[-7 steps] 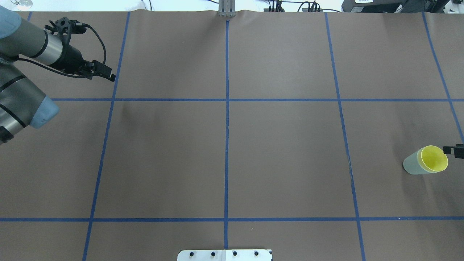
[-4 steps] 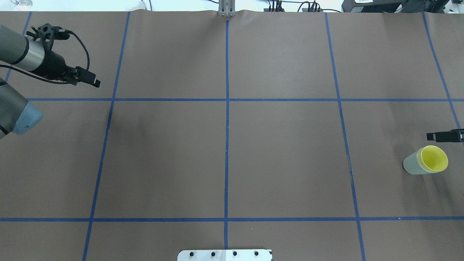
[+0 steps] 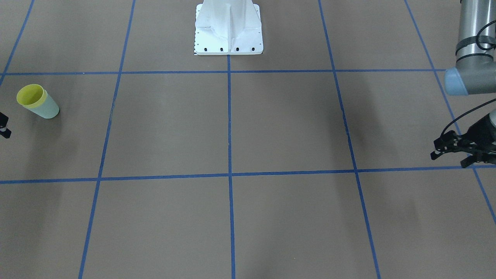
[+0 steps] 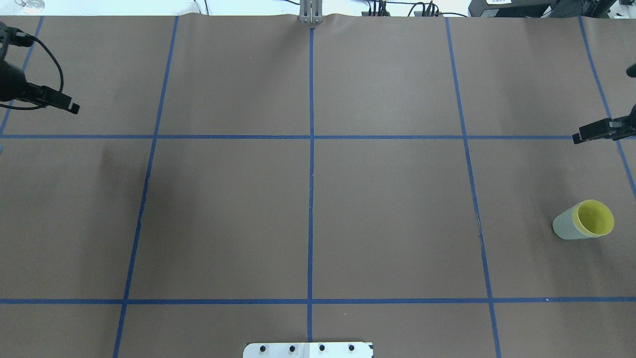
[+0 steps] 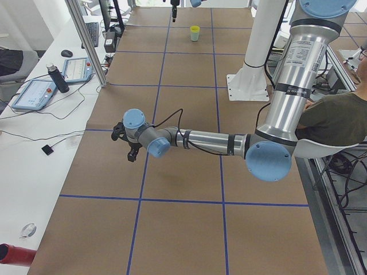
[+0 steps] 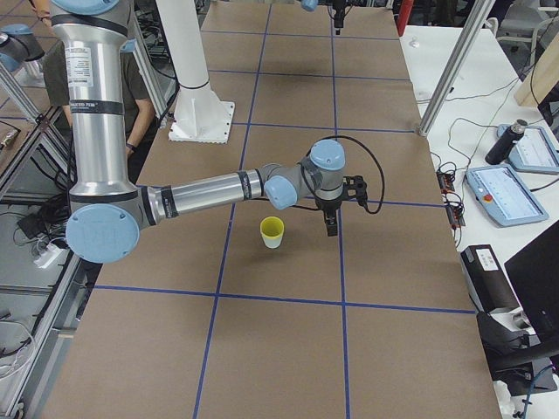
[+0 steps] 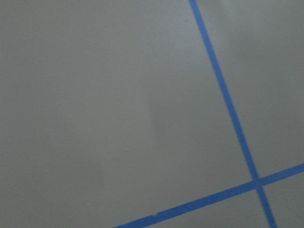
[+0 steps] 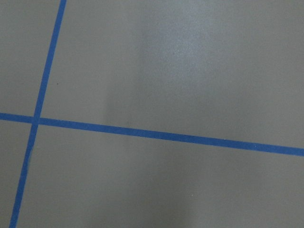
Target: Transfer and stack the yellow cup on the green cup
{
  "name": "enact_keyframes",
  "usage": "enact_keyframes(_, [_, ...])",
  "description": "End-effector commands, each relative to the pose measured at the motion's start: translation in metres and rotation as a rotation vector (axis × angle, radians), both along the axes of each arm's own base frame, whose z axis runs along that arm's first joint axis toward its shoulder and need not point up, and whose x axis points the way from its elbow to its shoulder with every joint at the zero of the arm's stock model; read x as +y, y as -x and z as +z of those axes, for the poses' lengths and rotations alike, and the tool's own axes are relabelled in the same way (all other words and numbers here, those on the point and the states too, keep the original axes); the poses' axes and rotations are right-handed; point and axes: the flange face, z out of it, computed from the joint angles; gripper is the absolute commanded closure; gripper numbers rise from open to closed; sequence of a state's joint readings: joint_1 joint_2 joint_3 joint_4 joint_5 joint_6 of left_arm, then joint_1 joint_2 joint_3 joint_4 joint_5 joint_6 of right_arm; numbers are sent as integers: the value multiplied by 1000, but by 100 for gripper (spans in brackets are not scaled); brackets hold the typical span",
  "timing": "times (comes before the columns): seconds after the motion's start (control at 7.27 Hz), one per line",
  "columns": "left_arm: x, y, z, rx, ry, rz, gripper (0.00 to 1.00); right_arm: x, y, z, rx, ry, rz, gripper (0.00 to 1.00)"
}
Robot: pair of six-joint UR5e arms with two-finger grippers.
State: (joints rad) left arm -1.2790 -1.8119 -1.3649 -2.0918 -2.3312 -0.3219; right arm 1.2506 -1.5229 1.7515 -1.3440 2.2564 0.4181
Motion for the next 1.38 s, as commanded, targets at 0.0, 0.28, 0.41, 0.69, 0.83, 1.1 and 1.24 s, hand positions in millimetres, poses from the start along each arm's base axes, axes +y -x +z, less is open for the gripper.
enact_keyframes(0.0, [-4, 112, 24, -58, 32, 33, 1, -23, -30, 10, 6, 84, -36, 0])
enact_keyframes(0.28, [0, 151, 27, -49, 90, -23, 1, -19, -45, 19, -25, 119, -33, 0])
enact_keyframes(0.41, [3, 154, 8, -49, 125, -37, 1, -18, -46, 23, -11, 123, -29, 0])
enact_keyframes(0.69, [33, 156, -8, -55, 172, -49, 0, -16, -48, 25, -7, 128, -25, 0])
enact_keyframes(0.83, [53, 155, -13, -53, 183, -68, 0, -16, -48, 29, -2, 134, -27, 0])
enact_keyframes(1.1, [82, 153, -3, -52, 218, -82, 0, -14, -51, 32, 2, 136, -21, 0])
enact_keyframes(1.24, [82, 153, -3, -51, 220, -80, 0, -14, -50, 34, -1, 143, -22, 0])
